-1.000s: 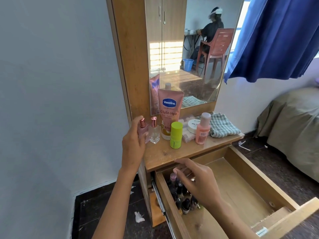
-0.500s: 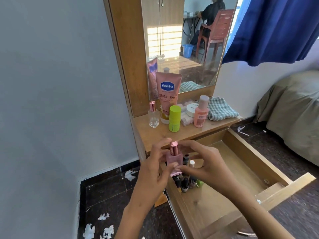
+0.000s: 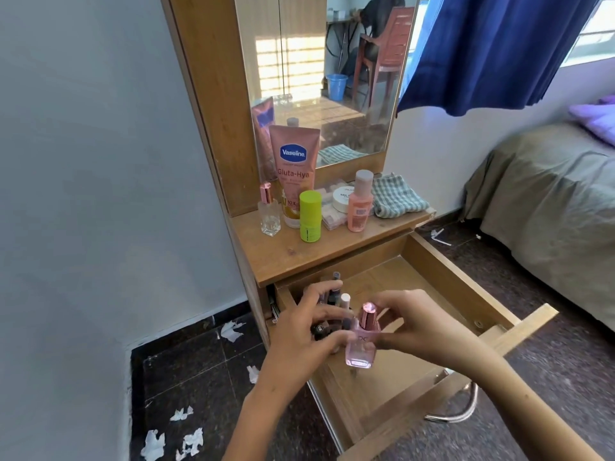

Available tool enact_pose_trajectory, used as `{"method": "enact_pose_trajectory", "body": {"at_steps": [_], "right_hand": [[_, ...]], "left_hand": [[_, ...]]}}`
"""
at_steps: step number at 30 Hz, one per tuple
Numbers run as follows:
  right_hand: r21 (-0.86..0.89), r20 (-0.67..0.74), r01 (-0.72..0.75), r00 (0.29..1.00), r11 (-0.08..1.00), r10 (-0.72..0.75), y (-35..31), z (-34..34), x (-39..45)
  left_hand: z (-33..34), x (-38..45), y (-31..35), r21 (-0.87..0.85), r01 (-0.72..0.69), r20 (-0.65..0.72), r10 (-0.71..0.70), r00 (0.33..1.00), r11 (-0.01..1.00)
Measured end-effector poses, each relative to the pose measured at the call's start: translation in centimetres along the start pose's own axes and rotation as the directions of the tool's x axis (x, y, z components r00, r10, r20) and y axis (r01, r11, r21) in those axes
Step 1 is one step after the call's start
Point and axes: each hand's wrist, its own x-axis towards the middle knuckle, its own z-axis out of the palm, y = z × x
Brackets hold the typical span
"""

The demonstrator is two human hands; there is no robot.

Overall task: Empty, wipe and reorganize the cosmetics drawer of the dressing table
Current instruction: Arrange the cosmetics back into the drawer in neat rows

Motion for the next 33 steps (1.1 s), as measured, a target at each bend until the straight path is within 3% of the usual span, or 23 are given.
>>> {"method": "enact_pose_trajectory", "body": {"at_steps": [5,8,14,20,28,33], "right_hand": [[-0.242,0.016,-0.166,0.984,0.956,0.175,0.8,2.9,0.0],[-0.301,-0.003,-0.191,0.980,0.934,0.199,0.7,4.8,-0.1],[-0.318,-0.091,-0.216,0.976,0.923,0.197,-0.4,6.5,-0.6],[-0.301,0.079,-0.219,0.964,0.928,0.254,-0.2,6.5,0.0],[-0.293,0.055,-0.177,0.978,0.939,0.202,0.1,7.6,1.0],[-0.361,0.121,-0.182,0.963,0.915,0.239,-0.1,6.9,1.0]], "left_hand": [[-1.5,-0.1,-0.2,0.038,-0.024,-0.225,0.032,0.974,0.999],[-2.1,-0.1,-0.1,0.042,-0.016,-0.289,0.027,0.957,0.999],[-2.7,-0.1,-0.1,0.076,0.012,-0.313,0.013,0.950,0.997],[-2.6,-0.1,-0.1,0.085,0.015,-0.322,0.014,0.947,0.996],[-2.6,-0.1,-0.3,0.094,0.011,-0.330,0.021,0.944,0.995],[-2.8,0.2,-0.7,0.120,0.014,-0.341,0.028,0.940,0.993]]}}
